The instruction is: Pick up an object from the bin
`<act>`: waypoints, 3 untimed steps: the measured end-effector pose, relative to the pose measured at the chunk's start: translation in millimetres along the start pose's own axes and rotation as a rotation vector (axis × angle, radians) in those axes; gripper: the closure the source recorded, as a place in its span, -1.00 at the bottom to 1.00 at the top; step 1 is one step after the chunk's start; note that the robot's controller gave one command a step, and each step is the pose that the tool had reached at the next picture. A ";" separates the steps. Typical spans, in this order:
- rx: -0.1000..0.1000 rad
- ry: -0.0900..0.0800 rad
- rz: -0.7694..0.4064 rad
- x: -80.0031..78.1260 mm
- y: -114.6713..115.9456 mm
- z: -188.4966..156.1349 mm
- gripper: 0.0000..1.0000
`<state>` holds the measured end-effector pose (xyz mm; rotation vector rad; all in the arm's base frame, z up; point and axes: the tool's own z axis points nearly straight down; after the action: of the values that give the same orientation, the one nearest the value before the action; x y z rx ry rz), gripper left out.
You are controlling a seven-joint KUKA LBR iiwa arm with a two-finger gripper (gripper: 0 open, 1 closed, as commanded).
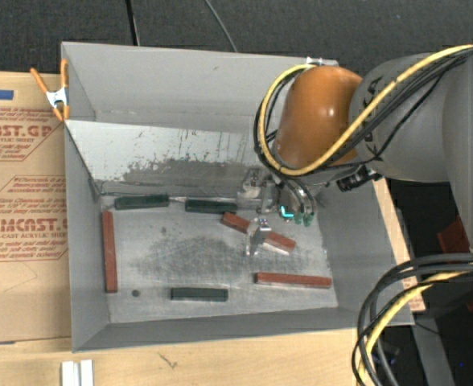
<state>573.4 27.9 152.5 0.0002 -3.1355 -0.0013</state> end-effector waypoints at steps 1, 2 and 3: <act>0.000 -0.008 0.000 -1.9 -0.1 -4.4 -1.00; -0.001 -0.013 -0.010 -12.4 -6.4 75.8 1.00; -0.001 -0.013 -0.010 -12.4 -6.5 75.8 1.00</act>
Offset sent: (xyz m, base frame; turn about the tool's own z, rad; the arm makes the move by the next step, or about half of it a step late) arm 0.0081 -0.0074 -0.0825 -0.0093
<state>585.3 21.5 76.7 0.0159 -3.1484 -0.0024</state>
